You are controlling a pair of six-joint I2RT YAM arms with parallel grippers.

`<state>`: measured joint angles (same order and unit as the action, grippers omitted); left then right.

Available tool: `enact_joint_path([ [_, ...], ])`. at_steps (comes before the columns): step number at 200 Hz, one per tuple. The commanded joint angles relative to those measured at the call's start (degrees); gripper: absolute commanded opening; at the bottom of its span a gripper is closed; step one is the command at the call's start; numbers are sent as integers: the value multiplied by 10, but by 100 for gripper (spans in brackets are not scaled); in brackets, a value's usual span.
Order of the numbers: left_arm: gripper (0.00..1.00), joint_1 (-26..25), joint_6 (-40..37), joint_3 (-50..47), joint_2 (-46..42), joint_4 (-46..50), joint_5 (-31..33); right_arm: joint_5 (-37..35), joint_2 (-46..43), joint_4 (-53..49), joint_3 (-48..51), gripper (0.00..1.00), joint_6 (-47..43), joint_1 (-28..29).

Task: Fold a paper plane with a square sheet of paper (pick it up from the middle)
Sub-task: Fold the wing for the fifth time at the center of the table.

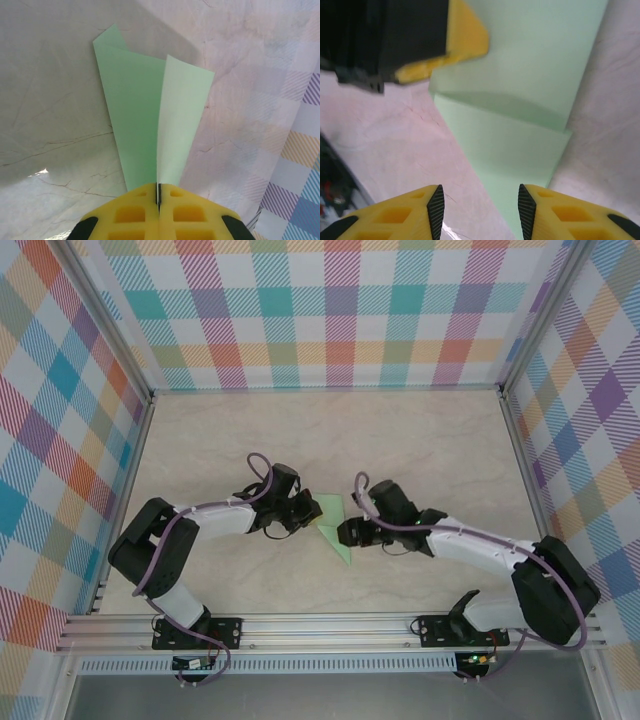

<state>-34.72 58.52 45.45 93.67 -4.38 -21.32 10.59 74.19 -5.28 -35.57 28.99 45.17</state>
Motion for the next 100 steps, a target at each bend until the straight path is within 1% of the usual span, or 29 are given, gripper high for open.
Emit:
enact_joint_path([
  [1, 0, 5, 5, -7, -9, 15, 7, -160, -18, 46, 32, 48, -43, 65],
  [17, 0, 5, 5, -6, -8, 14, 5, -216, -13, 64, 34, 48, -75, 115],
  [37, 0, 6, 5, -4, -5, 13, 1, -275, 9, 65, 22, 48, -110, 156],
  [68, 0, 5, 3, -1, -5, 16, 1, -325, 66, 65, -5, 47, -149, 190],
  [100, 0, 5, 2, 0, -5, 16, 0, -389, 111, 49, -28, 46, -149, 210],
])
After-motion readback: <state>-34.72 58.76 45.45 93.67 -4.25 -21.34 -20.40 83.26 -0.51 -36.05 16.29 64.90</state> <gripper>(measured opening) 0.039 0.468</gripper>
